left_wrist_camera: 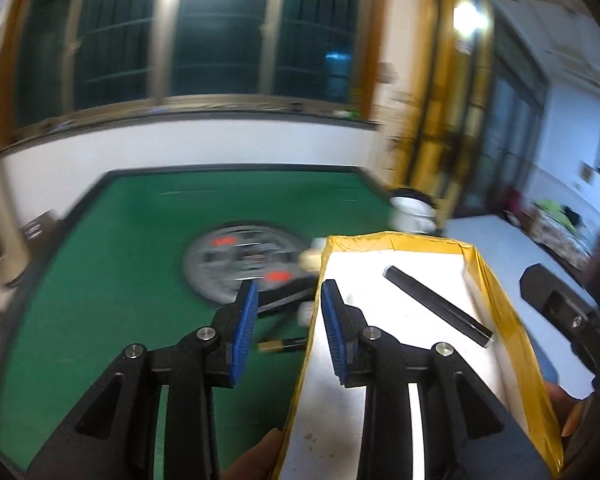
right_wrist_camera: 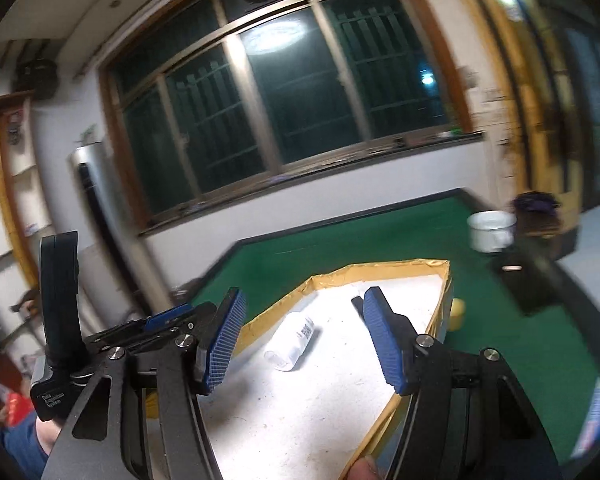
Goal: Organize rigid objects
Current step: 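Lift both tools away from the tray and swing back toward the table, then grasp a black marker lying on the felt with the left tool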
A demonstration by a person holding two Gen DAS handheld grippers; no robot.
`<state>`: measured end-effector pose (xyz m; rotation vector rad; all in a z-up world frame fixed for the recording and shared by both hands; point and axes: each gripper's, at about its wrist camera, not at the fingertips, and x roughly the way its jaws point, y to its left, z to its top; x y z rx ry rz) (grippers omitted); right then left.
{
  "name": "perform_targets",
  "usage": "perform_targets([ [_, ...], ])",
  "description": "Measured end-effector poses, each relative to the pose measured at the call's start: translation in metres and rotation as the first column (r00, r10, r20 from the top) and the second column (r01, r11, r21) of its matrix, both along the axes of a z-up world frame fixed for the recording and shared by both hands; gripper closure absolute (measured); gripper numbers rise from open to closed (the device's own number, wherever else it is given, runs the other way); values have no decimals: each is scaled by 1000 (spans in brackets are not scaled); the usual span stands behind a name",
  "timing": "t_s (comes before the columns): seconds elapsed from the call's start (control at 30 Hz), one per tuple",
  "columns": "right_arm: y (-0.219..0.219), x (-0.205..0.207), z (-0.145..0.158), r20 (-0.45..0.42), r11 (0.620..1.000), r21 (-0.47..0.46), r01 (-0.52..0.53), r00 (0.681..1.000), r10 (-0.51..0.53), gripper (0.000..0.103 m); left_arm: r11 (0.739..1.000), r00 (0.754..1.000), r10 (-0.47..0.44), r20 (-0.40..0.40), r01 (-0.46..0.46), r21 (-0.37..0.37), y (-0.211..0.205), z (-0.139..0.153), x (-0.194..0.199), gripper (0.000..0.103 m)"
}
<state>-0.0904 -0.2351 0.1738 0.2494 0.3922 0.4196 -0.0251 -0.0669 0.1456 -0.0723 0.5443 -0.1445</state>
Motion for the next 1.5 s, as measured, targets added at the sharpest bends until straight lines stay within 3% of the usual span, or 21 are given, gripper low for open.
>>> perform_targets([
  [0.2, -118, -9, -30, -20, 959, -30, 281, 959, -282, 46, 977, 977, -213, -18, 214, 17, -131, -28, 22, 73],
  [0.33, -181, -6, -50, -66, 928, 28, 372, 927, -370, 46, 964, 961, -257, -97, 262, 42, -174, -56, 39, 73],
  [0.4, -195, 3, -61, -104, 913, 30, 408, 909, -403, 46, 967, 959, -252, -132, 255, 5, -169, -65, 50, 73],
  [0.53, -206, 15, -80, -167, 915, 43, 402, 906, -390, 42, 968, 947, -247, -206, 249, -12, -160, -69, 58, 73],
  [0.67, -235, 9, -99, -244, 905, 118, 408, 896, -372, 42, 960, 938, -280, -206, 279, -31, -135, -59, 42, 73],
  [0.73, -243, -8, -93, -221, 895, 100, 434, 887, -406, 42, 956, 940, -288, -184, 292, -9, -106, -53, 36, 73],
  [0.8, -251, -29, -76, -164, 881, 59, 469, 875, -455, 42, 957, 933, -288, -214, 285, -45, -73, -56, 46, 73],
  [0.87, -249, -42, -52, -119, 888, 40, 457, 885, -450, 35, 953, 918, -302, -258, 301, -46, -37, -59, 59, 73],
  [0.93, -240, -43, -35, -113, 914, 67, 400, 913, -391, 24, 940, 906, -324, -273, 341, 14, -9, -60, 67, 73],
  [1.0, -218, -33, -21, -159, 962, 100, 256, 958, -238, 24, 903, 869, -402, -288, 429, 32, 7, -62, 75, 73],
  [1.07, -186, -17, -15, -203, 986, 113, 126, 974, -101, 24, 897, 873, -400, -281, 436, 79, 14, -64, 76, 73],
  [1.13, -150, 1, -17, -257, 995, 101, 27, 966, 0, 25, 848, 825, -494, -274, 527, 58, 7, -68, 73, 73],
  [1.27, -86, 30, -20, -310, 997, 54, -52, 948, 66, 25, 785, 740, -577, -347, 619, 15, -5, -87, 85, 73],
  [1.43, -69, 36, -26, -331, 999, 22, -50, 942, 54, 25, 734, 676, -614, -408, 679, 20, -20, -98, 92, 73],
  [1.5, -68, 34, -29, -338, 999, 4, -31, 941, 31, 25, 715, 676, -606, -419, 694, 85, -35, -101, 94, 73],
])
